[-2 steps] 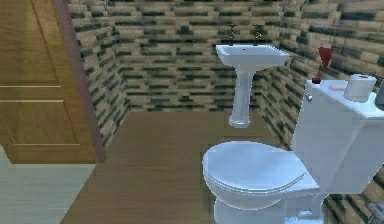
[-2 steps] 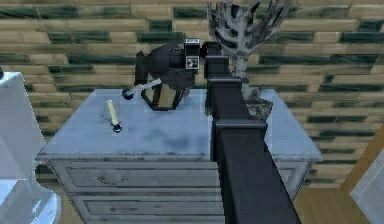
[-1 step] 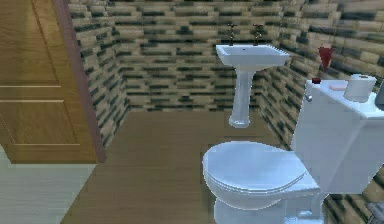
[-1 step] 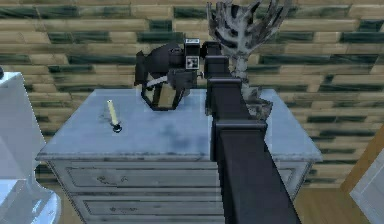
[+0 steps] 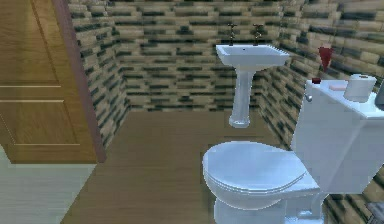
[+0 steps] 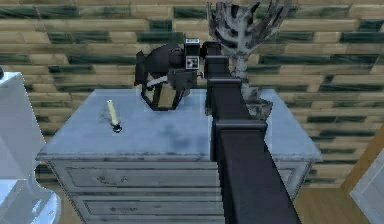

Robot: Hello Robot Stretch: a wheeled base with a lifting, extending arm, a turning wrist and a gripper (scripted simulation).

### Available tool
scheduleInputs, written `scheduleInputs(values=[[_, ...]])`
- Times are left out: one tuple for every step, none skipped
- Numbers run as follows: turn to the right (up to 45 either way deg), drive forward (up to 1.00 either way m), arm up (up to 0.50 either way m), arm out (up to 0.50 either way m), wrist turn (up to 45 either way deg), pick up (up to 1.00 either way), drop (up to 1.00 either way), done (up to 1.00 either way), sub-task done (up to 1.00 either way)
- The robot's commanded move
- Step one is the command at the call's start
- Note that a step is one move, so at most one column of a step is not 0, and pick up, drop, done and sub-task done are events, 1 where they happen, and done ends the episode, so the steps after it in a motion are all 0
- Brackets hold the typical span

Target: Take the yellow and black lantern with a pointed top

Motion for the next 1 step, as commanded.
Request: scheduleInputs(values=[[0.0, 0.00, 0.00, 0.00, 0.0, 0.00, 0.00, 1.00, 0.00]])
